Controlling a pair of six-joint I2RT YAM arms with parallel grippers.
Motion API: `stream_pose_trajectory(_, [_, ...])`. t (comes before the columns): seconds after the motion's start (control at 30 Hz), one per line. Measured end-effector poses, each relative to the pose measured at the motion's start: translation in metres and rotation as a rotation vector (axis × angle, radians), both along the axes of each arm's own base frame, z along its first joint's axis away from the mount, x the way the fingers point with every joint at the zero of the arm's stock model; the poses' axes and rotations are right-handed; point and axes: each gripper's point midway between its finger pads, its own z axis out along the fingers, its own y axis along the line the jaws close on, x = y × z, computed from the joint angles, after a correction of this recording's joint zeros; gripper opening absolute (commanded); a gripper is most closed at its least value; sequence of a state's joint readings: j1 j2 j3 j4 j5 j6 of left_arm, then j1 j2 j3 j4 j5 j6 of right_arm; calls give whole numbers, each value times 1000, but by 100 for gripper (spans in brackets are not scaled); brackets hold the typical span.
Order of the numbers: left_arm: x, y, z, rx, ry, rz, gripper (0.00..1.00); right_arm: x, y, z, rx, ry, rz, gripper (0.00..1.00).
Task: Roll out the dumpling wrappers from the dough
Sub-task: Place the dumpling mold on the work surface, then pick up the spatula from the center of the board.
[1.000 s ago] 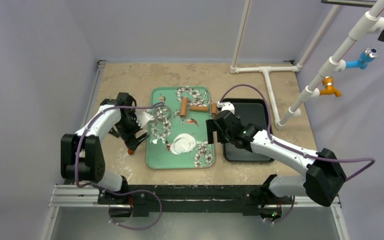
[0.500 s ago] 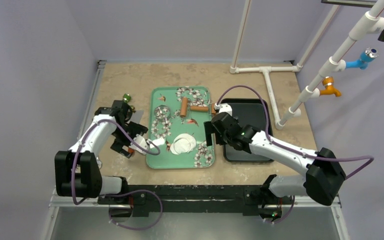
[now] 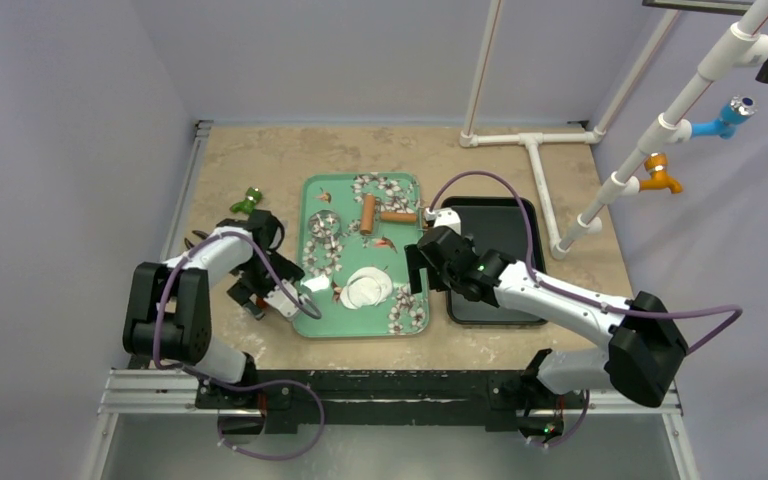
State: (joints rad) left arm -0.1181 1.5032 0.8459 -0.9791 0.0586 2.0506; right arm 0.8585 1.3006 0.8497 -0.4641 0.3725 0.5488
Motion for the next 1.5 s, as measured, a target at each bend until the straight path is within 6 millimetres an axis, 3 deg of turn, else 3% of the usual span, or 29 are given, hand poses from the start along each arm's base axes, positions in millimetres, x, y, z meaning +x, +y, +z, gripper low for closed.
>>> stream_pose_trajectory(0.07, [-3, -3, -9, 14, 1, -26, 88, 0, 0, 0, -1, -1, -3, 99])
stream_pose_trajectory(0.13, [0, -5, -9, 19, -21, -38, 67, 0, -1, 0, -1, 0, -5, 99])
stream_pose_trajectory(0.2, [5, -7, -9, 21, -31, -44, 54, -1, -1, -1, -3, 3, -7, 99])
stream_pose_trajectory(0.5, [23, -14, -9, 24, -72, -68, 21, -3, -2, -3, -11, 13, -7, 99])
stream_pose_trajectory(0.6, [23, -14, -9, 26, -77, -69, 0, -4, -2, -5, -19, 20, -5, 99])
stream_pose_trajectory(0.73, [19, -15, -5, 13, -82, -50, 0, -6, -3, -7, -30, 25, -7, 99])
stream_pose_trajectory(0.87, [11, -23, 12, -44, -82, 10, 0, -6, -2, -2, -18, 17, -6, 99])
stream_pose_trajectory(1.0, [7, -34, 37, -127, -88, 70, 0, -2, 5, 16, 48, -30, -1, 99])
stream_pose_trajectory(1.1, [5, -46, 55, -203, -73, 134, 0, 5, 16, 41, 145, -98, 8, 99])
stream_pose_trajectory(1.2, [9, -62, 73, -298, -61, 218, 0, 11, 37, 64, 264, -145, 34, 98])
stream_pose_trajectory(1.3, [14, -81, 90, -408, -48, 311, 0, 14, 66, 76, 372, -149, 73, 91])
stream_pose_trajectory(1.5, [17, -108, 100, -554, 6, 485, 0, 16, 137, 77, 552, -74, 163, 77])
